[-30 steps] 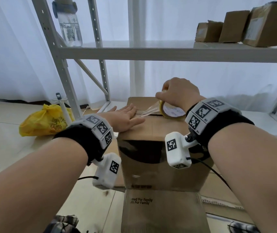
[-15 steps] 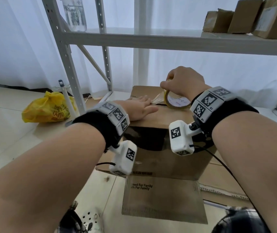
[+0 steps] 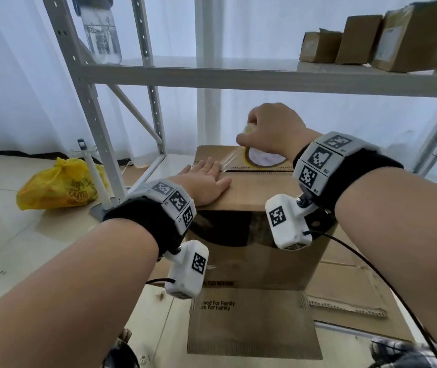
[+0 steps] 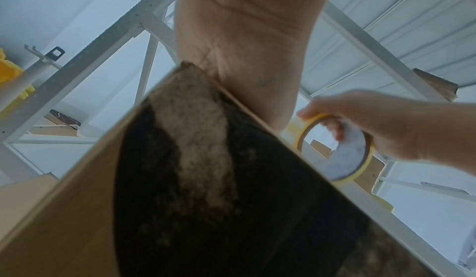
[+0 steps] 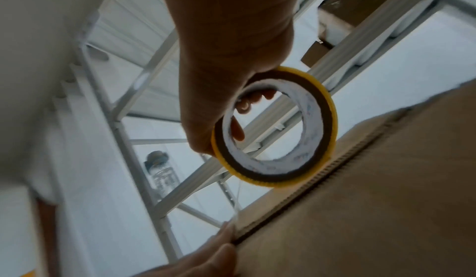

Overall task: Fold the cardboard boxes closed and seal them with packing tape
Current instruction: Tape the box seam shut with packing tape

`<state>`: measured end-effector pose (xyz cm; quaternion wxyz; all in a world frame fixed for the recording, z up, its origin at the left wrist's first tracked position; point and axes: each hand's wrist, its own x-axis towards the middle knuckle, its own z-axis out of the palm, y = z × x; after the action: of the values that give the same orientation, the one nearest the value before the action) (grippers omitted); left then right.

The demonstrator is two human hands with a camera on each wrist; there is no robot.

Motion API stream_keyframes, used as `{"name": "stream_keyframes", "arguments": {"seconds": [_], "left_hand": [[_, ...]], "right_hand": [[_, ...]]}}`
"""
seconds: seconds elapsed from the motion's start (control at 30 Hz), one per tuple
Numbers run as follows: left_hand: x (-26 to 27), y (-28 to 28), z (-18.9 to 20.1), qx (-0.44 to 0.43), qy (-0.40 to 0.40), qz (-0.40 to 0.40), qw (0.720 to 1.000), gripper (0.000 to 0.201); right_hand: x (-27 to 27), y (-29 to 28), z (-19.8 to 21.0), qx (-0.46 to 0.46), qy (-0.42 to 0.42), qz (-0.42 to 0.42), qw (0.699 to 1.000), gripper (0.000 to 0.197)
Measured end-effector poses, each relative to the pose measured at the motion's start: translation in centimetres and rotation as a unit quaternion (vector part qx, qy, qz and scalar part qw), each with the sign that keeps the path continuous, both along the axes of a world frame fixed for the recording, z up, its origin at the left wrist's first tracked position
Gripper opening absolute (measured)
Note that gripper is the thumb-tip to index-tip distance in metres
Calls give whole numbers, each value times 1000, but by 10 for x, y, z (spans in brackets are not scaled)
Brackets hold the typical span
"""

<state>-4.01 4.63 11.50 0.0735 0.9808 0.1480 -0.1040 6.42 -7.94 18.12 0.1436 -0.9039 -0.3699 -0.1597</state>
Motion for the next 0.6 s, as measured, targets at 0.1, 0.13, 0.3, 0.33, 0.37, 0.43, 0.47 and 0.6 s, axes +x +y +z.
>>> {"name": "stream_keyframes", "arguments": {"seconds": [0.1, 0.13, 0.3, 0.33, 0.37, 0.43, 0.47, 0.6], "left_hand": [[-2, 2, 2, -15, -2, 7, 1000, 65], [-3, 3, 2, -16, -1, 9, 1000, 66], [-1, 2, 1, -4, 0, 5, 1000, 67], [0, 1, 1, 3, 2, 7, 1000, 67], [1, 1, 1, 8, 5, 11, 1000, 67], [3, -2, 1, 16, 13, 21, 1000, 67], [4, -3, 1, 22, 16, 25, 999, 66], [7, -13, 3, 43, 27, 36, 998, 63]], "right_hand": [[-9, 13, 13, -30, -37, 21, 999, 28], [-7, 11, 15, -41, -19, 9, 999, 27], [14, -20, 0, -88, 34, -50, 994, 20], [15, -21, -2, -74, 40, -44, 995, 19], [17, -22, -3, -63, 42, -44, 996, 21], [19, -27, -3, -28, 47, -68, 996, 30], [22, -30, -3, 1, 62, -77, 995, 37], [28, -45, -20, 122, 169, -62, 976, 68]]}}
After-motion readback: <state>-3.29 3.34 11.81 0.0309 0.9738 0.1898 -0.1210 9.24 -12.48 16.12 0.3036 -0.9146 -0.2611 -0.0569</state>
